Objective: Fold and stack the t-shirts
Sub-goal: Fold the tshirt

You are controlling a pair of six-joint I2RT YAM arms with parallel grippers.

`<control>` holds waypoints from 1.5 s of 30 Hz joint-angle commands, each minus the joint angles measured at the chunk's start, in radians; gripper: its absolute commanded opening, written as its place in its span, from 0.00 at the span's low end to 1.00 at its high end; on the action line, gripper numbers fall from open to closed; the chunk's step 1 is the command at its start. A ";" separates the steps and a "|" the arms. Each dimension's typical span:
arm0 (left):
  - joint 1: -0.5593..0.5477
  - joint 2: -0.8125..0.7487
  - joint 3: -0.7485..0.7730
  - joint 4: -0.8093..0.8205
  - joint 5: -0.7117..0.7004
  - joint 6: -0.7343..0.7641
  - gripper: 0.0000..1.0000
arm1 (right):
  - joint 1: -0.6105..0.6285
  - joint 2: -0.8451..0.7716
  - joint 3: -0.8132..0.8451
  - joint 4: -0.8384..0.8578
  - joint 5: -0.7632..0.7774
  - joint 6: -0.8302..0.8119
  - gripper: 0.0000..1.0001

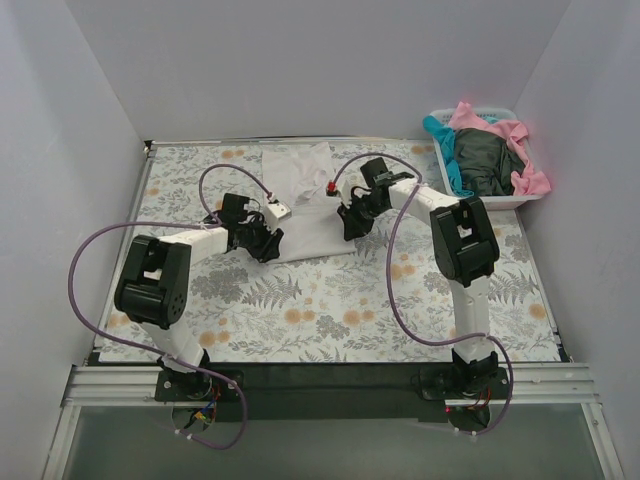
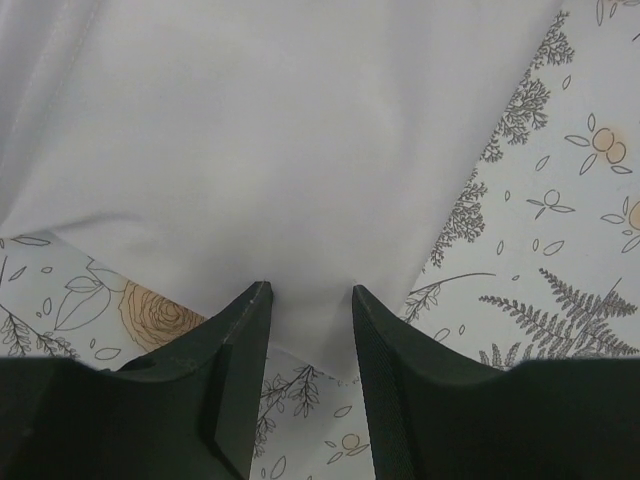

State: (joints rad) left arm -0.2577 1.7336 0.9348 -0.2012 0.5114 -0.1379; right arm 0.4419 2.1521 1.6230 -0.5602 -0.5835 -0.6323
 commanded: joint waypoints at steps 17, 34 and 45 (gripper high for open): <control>-0.071 -0.537 -0.289 -0.286 0.087 0.087 0.41 | 0.119 -0.525 -0.520 -0.006 -0.023 0.076 0.24; -0.092 -0.657 -0.402 -0.199 0.035 0.428 0.54 | 0.391 -0.775 -0.923 0.471 0.456 -0.208 0.40; -0.104 -0.502 -0.444 -0.026 0.006 0.500 0.48 | 0.422 -0.681 -0.965 0.578 0.493 -0.280 0.33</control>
State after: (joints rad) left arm -0.3553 1.2091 0.4992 -0.3119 0.5278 0.3233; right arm 0.8536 1.4494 0.6640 -0.0586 -0.1001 -0.8783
